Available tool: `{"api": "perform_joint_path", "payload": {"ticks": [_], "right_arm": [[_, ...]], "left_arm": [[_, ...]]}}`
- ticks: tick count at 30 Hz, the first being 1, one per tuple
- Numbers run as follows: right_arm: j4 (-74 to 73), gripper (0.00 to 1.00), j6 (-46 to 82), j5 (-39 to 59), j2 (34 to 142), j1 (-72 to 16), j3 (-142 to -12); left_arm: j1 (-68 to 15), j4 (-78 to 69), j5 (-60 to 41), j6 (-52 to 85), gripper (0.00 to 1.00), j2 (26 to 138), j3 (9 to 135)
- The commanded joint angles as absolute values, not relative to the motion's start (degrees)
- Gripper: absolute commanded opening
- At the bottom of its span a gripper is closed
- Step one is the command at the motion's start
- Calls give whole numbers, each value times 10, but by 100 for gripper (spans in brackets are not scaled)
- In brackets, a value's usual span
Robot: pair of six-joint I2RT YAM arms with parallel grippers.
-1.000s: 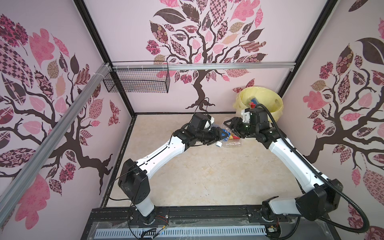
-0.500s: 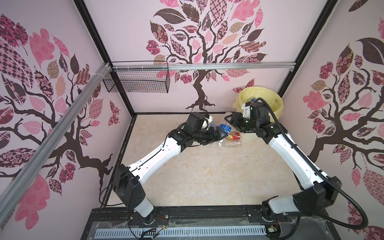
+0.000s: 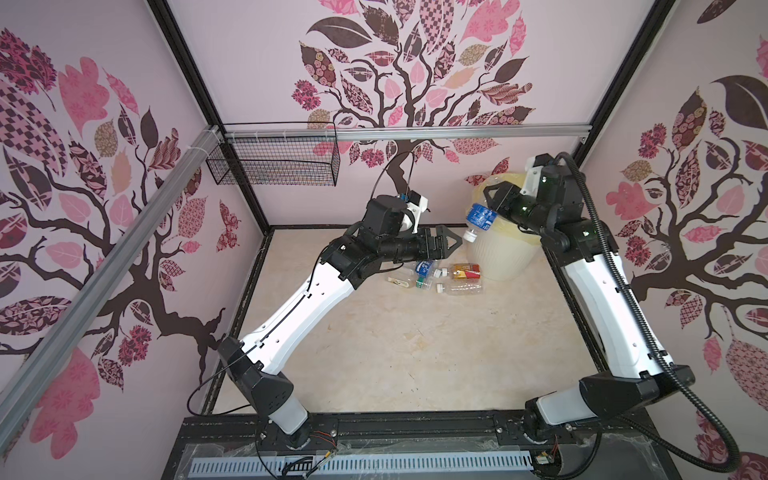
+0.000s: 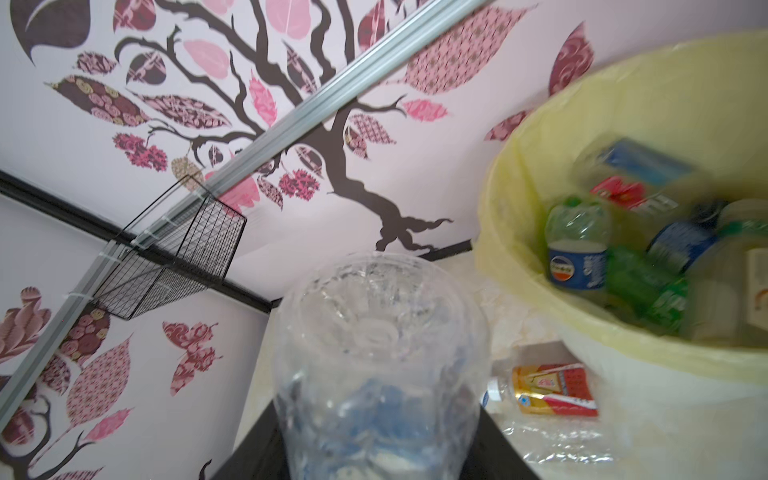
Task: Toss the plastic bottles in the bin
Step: 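Open the right gripper over the bin to drop the white-capped bottle, then withdraw the right gripper from the bin while the left gripper moves toward the pile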
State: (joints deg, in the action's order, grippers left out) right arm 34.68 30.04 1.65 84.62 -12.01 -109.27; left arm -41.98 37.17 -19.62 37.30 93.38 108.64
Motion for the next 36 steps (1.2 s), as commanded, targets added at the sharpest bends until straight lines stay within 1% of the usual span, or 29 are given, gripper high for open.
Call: {"api": "perform_joint_path", "payload": {"ticks": [1, 8, 15, 18, 22, 23, 26, 28, 29, 31, 36], "right_arm": [[349, 50, 250, -49, 862, -94, -1143], [304, 51, 178, -145, 874, -78, -1216], [232, 52, 124, -194, 886, -78, -1263], [219, 53, 114, -203, 918, -71, -1265], [243, 54, 146, -204, 995, -48, -1274], [270, 58, 157, -202, 1026, -42, -1298], [374, 82, 173, -225, 1120, -35, -1411], [423, 96, 182, -226, 1161, -27, -1477], [438, 99, 189, -220, 1171, -23, -1505], [431, 100, 188, -213, 1163, -22, -1503], [376, 99, 189, -200, 1105, -22, -1414]], "left_arm": [[-429, 392, -163, 333, 97, 952, 1131], [-440, 351, -129, 348, 97, 969, 1178], [-445, 361, -100, 334, 97, 974, 1190], [-443, 362, -99, 335, 97, 977, 1181], [-442, 362, -101, 339, 97, 976, 1173], [-440, 363, -101, 339, 97, 975, 1169], [-435, 364, -103, 343, 97, 972, 1158], [-431, 362, -105, 346, 97, 967, 1148], [-431, 361, -108, 347, 97, 965, 1142], [-427, 358, -108, 350, 97, 960, 1128], [-426, 348, -109, 358, 97, 952, 1095]]}}
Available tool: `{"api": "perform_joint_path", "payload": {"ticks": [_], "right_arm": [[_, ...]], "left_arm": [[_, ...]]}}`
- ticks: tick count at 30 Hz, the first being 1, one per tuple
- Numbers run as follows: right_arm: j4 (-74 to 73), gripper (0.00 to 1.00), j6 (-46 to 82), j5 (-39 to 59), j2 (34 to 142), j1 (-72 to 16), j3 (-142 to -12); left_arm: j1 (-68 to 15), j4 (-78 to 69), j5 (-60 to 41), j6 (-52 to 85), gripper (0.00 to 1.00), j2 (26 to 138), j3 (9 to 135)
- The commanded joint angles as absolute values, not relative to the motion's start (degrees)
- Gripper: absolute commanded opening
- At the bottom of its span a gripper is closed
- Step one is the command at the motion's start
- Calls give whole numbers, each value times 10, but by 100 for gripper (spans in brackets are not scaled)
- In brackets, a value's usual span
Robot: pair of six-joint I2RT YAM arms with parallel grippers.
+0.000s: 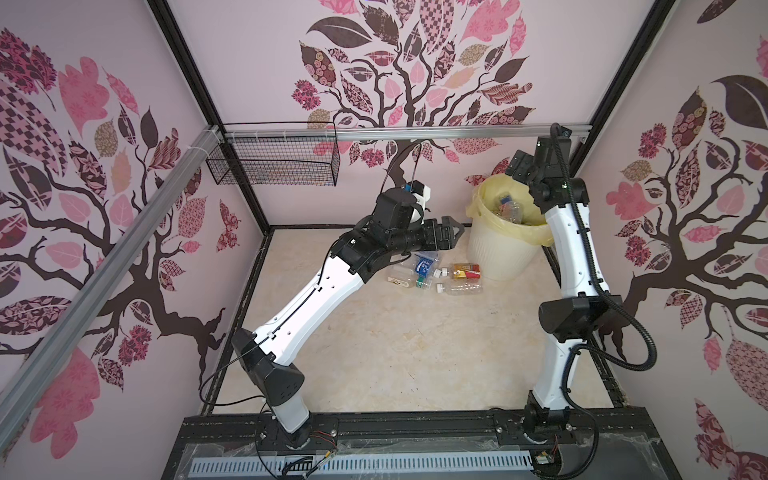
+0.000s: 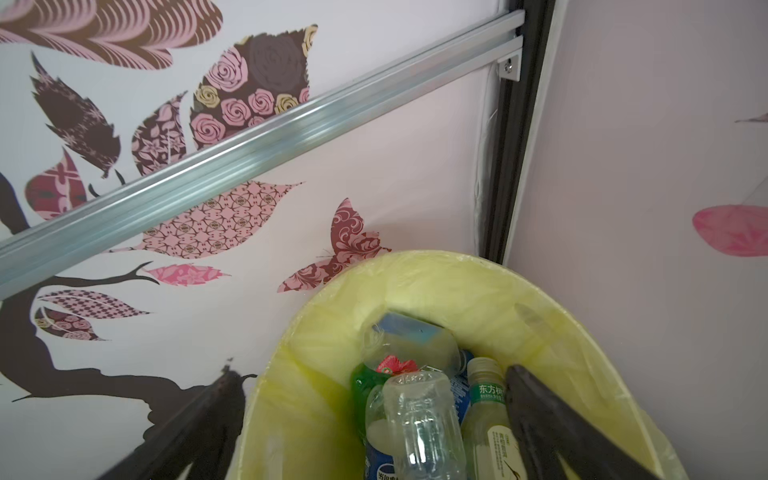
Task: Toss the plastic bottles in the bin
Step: 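Withdraw the right gripper from the bin while the left gripper moves toward the pile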
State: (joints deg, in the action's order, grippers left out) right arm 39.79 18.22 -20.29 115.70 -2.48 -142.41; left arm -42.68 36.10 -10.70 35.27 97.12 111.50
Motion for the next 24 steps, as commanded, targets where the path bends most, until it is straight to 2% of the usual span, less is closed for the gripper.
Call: {"api": "perform_joint_path", "payload": {"ticks": [1, 6, 12, 21, 24], "right_arm": [[377, 100, 190, -199, 1099, -23, -1411], [384, 100, 200, -184, 1067, -23, -1380], [388, 100, 225, -137, 989, -34, -1273], [372, 100, 197, -164, 857, -128, -1054], [370, 100, 204, -162, 817, -160, -979]], "left_arm": [[-426, 347, -109, 360, 97, 952, 1093], [-425, 337, -109, 369, 97, 949, 1076], [-415, 337, -92, 398, 97, 941, 1039], [-390, 407, -23, 440, 97, 929, 992], [-372, 411, -36, 479, 97, 931, 960]]}}
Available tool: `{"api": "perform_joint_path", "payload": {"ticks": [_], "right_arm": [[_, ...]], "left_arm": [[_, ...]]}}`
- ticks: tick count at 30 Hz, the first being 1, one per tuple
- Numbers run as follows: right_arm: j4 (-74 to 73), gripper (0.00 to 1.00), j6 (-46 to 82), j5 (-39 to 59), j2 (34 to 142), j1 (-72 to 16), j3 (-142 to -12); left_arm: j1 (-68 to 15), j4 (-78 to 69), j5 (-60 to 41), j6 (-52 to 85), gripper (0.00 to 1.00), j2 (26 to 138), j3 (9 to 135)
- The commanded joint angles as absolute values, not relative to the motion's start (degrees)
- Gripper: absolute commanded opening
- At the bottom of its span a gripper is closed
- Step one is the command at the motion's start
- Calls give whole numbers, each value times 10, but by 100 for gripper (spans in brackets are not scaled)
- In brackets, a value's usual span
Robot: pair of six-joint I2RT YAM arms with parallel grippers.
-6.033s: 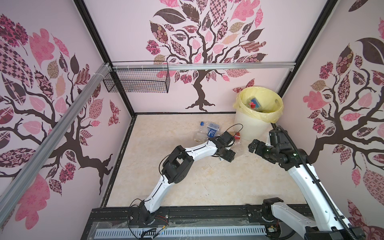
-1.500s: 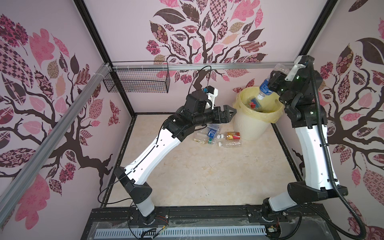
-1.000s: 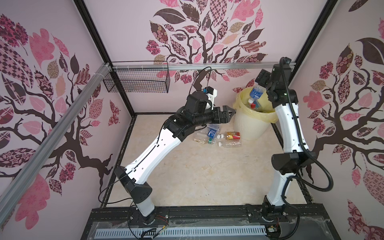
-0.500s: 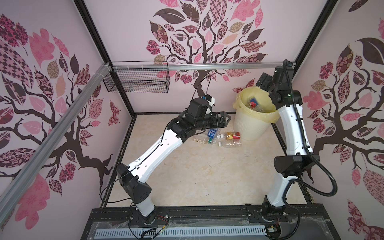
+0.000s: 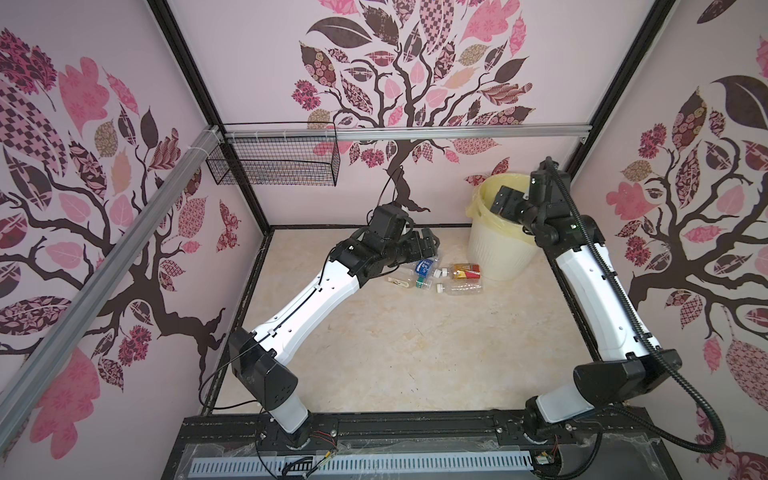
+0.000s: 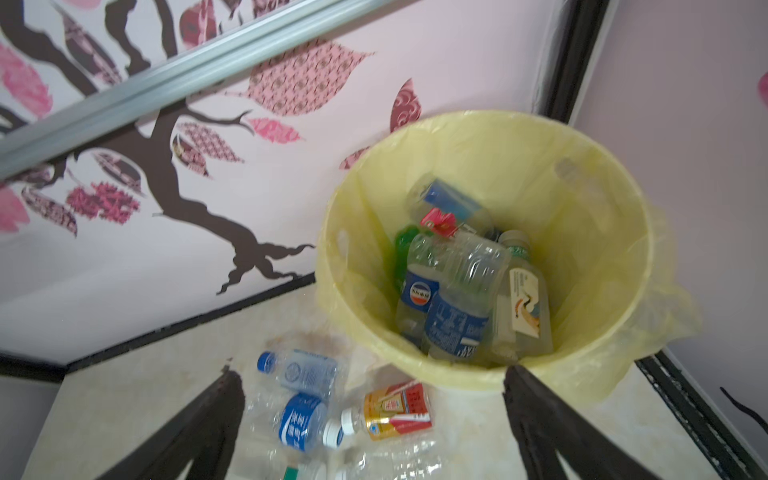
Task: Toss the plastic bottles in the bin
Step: 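Withdraw the right gripper from the bin while the left gripper moves toward the pile, then lower the left gripper onto the clear bottle's bottom end while the right gripper lowers nearby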
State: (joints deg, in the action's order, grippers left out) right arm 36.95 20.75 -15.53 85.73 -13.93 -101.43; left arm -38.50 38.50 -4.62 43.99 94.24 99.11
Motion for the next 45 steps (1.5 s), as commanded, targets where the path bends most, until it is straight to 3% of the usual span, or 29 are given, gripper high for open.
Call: {"api": "perform_joint_path", "payload": {"ticks": [1, 11, 20, 45], "right_arm": [[370, 100, 204, -164, 802, -172, -954], [368, 100, 180, -165, 682, -231, -755], [364, 100, 140, -157, 654, -238, -656], [355, 100, 127, -145, 717, -272, -679]], "left_arm": [[-364, 407, -47, 492, 97, 932, 948], [-314, 412, -70, 556, 97, 995, 920], [-277, 416, -104, 612, 97, 1073, 936], [-255, 401, -133, 712, 97, 1239, 1034]]}}
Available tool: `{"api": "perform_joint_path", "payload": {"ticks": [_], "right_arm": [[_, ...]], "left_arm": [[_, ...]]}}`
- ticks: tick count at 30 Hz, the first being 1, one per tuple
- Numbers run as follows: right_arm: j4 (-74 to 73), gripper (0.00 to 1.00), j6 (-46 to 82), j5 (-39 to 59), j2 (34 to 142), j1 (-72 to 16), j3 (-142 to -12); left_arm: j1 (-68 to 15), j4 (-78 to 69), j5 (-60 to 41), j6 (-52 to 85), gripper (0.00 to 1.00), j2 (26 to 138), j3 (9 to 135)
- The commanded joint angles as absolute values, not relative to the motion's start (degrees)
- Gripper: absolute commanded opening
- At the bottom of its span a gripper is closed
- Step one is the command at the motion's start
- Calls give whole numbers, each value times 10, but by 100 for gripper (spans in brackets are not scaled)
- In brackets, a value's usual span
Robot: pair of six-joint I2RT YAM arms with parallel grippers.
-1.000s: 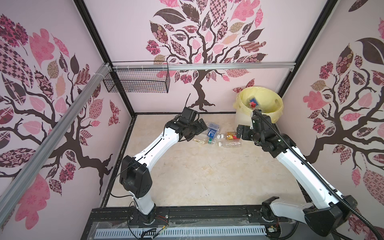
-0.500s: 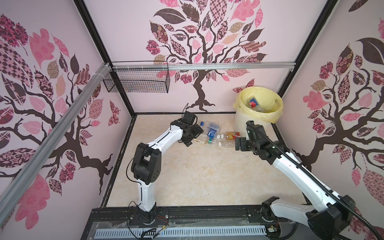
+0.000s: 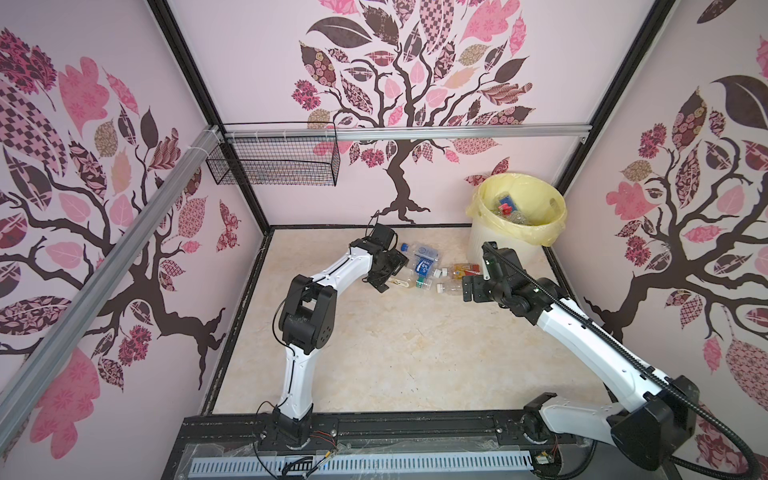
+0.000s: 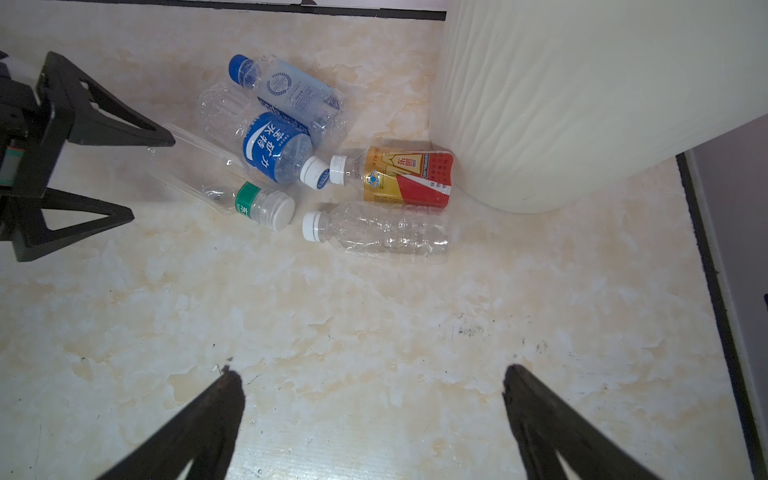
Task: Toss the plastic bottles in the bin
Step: 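Lower the left gripper onto the clear bottle's bottom end while the right gripper lowers nearby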
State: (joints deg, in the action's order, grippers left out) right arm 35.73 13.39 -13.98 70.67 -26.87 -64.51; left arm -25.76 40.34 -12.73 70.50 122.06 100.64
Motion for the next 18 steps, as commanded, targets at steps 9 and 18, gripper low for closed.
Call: {"api": "perform_joint_path", "payload": {"ticks": [9, 18], "right_arm": [[357, 100, 114, -160, 731, -272, -696], [354, 100, 110, -166, 745, -272, -699]], "left_arm": [[-255, 376, -127, 747, 97, 1277, 1046], [-251, 373, -122, 747, 97, 1293, 1040]]}}
